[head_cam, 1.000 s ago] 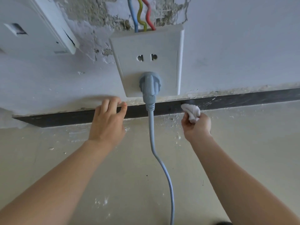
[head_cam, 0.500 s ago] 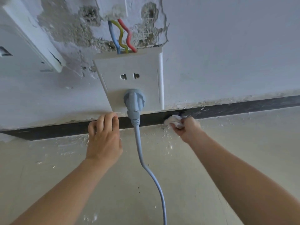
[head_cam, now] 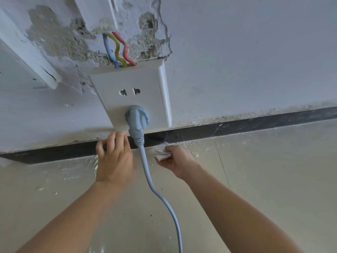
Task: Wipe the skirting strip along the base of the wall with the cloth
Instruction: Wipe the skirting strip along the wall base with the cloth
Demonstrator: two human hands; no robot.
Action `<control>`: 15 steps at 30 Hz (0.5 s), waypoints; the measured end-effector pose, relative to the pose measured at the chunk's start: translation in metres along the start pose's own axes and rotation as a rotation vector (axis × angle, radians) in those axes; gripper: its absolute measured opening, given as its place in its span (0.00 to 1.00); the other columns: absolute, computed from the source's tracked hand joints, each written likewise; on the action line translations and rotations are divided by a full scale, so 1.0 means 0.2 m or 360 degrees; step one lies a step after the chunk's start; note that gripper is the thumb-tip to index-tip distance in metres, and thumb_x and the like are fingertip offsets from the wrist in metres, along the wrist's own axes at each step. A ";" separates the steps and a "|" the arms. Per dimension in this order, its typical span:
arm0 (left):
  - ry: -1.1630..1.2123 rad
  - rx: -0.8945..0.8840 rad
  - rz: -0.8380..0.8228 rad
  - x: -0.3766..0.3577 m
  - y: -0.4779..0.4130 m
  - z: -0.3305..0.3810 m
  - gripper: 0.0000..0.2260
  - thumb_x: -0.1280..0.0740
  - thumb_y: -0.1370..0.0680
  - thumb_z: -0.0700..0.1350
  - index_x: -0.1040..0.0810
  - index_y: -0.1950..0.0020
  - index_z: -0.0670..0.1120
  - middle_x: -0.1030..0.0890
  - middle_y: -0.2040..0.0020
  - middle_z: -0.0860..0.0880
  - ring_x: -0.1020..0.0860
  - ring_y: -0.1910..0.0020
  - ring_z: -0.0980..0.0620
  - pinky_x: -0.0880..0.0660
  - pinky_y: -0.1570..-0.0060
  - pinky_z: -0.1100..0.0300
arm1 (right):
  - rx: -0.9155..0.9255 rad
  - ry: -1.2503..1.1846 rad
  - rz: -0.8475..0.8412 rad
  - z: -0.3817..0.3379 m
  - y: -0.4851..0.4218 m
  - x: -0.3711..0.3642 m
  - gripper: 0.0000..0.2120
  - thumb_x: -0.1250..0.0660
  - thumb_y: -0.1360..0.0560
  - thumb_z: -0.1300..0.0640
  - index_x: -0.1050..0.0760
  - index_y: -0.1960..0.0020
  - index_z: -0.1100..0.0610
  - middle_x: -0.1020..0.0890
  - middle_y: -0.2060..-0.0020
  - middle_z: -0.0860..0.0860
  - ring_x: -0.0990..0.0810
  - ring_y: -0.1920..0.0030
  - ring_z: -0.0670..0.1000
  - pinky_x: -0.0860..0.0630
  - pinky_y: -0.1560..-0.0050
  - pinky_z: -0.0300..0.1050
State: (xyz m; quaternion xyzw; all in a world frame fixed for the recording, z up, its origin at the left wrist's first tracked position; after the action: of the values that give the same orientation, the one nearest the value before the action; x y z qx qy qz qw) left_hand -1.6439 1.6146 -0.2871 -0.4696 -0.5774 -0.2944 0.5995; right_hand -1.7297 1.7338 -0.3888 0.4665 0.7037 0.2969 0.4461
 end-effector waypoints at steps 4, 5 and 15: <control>0.0048 -0.0001 0.0059 0.03 0.00 -0.02 0.29 0.21 0.47 0.35 0.21 0.47 0.31 0.36 0.48 0.43 0.35 0.49 0.41 0.32 0.52 0.42 | 0.0023 -0.0106 0.0138 -0.13 -0.01 -0.02 0.11 0.48 0.22 0.68 0.28 0.47 0.66 0.23 0.59 0.61 0.23 0.66 0.55 0.20 0.61 0.44; 0.0068 0.0003 0.0065 0.03 0.00 -0.02 0.29 0.21 0.47 0.35 0.21 0.47 0.31 0.36 0.47 0.43 0.34 0.49 0.41 0.32 0.52 0.42 | 0.0054 -0.0130 0.0241 -0.18 0.00 0.03 0.12 0.50 0.22 0.68 0.28 0.47 0.65 0.23 0.61 0.61 0.24 0.68 0.54 0.20 0.68 0.41; 0.0095 0.0018 0.0028 -0.03 -0.01 -0.05 0.26 0.21 0.47 0.34 0.21 0.50 0.31 0.25 0.52 0.38 0.34 0.48 0.40 0.31 0.53 0.42 | 0.0349 -0.0327 0.0547 -0.25 0.06 0.38 0.15 0.48 0.22 0.61 0.22 0.54 0.62 0.18 0.60 0.59 0.28 0.73 0.47 0.30 0.77 0.35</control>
State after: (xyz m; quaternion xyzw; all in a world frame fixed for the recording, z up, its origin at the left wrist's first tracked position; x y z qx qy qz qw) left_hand -1.6426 1.6046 -0.2908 -0.4623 -0.5568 -0.2998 0.6215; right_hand -1.7830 1.8086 -0.3831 0.6530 0.5928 0.2412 0.4051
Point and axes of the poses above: each hand's wrist, its own y-axis away from the middle knuckle, its own x-axis out of the back of the hand, z = x × y, the point moved 7 cm from there along -y, towards the middle knuckle
